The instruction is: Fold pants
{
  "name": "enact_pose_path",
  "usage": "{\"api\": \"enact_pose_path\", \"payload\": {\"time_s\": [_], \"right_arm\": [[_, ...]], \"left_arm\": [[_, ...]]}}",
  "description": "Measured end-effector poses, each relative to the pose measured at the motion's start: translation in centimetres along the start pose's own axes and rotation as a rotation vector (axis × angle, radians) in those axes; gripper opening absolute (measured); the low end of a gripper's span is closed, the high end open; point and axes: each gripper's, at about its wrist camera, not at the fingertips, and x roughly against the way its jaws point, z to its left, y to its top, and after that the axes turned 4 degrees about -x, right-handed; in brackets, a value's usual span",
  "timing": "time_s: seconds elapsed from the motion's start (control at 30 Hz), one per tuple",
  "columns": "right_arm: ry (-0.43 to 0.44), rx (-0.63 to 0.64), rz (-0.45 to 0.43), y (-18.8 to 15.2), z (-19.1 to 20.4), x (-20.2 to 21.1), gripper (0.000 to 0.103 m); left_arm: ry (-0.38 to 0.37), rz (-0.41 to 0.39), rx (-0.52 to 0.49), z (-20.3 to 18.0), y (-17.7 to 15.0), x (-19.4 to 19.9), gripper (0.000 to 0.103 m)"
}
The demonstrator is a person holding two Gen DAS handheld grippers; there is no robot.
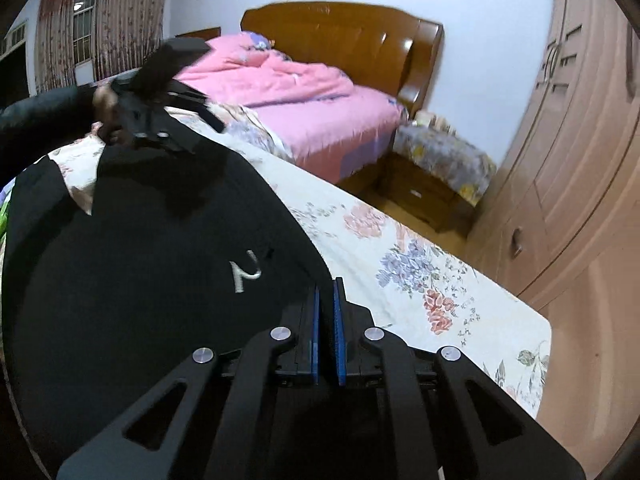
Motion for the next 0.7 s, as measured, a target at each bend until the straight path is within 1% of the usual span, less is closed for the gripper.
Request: {"api": "enact_pose_path", "payload": {"time_s": [0.03, 0.07, 0.13, 0.2, 0.23, 0.27, 0.33, 0.37, 0.4, 0.43, 0.47, 0.5, 0.53, 0.57, 0.63, 0.7], "right_arm": [[-0.003, -0.002, -0.013, 0.0, 0.5, 0.4, 0.010], [-0.006, -0.007, -0.024, 0.0, 0.7, 0.8, 0.010], [-0.012, -0.019, -0.053, 0.0, 1.1, 1.7, 0.010], [-0.019, -0.039, -0.071, -0.1, 1.8, 2.4, 0.009], [-0.027, -0.047, -0.073, -0.1, 2.0, 2.4, 0.009], [-0.032, -0.054, -0.067, -0.2, 2.1, 2.4, 0.009], [-0.048, -0.069, -0.058, -0.5, 2.3, 2.6, 0.009], [-0.053, -0.071, -0.058, -0.5, 2.4, 2.8, 0.009], [-0.065, -0.074, -0.064, -0.5, 2.9, 3.2, 0.009], [-0.069, -0.082, -0.071, -0.4, 3.0, 3.6, 0.009], [-0.067, -0.091, -0.086, -0.4, 3.3, 4.5, 0.009], [-0.069, -0.093, -0.106, -0.5, 4.0, 5.7, 0.009], [-0.074, -0.089, -0.126, -0.7, 4.8, 6.8, 0.009], [-0.075, -0.086, -0.146, -1.0, 5.5, 8.0, 0.009], [-0.058, -0.099, -0.190, -2.2, 7.4, 11.1, 0.009], [-0.034, -0.100, -0.212, -4.4, 9.7, 14.0, 0.009]], "left_arm": [[-0.008, 0.004, -0.007, 0.1, 0.1, -0.1, 0.100], [-0.042, 0.008, -0.006, 0.6, 0.1, -0.3, 0.100], [-0.143, 0.033, 0.026, 1.6, -0.3, -1.0, 0.099], [-0.221, 0.085, 0.068, 2.1, -1.3, -2.0, 0.077], [-0.226, 0.105, 0.079, 2.1, -1.7, -2.5, 0.049], [-0.203, 0.115, 0.083, 1.8, -2.5, -2.5, 0.030], [-0.142, 0.071, 0.081, 1.0, -3.4, -1.0, 0.018], [-0.073, 0.025, 0.074, -0.1, -3.8, 0.8, 0.013], [-0.017, -0.009, 0.065, -1.1, -3.9, 2.2, 0.014], [0.070, -0.057, 0.046, -3.1, -4.2, 4.6, 0.014], [0.134, -0.081, 0.025, -4.7, -4.4, 6.3, 0.014], [0.220, -0.110, -0.015, -7.5, -4.9, 8.5, 0.013], [0.273, -0.127, -0.044, -9.6, -5.2, 9.9, 0.013], [0.346, -0.154, -0.077, -12.8, -6.1, 11.8, 0.013], [0.431, -0.197, -0.119, -19.1, -8.5, 15.3, 0.012], [0.477, -0.217, -0.135, -24.3, -10.5, 17.2, 0.012]]}}
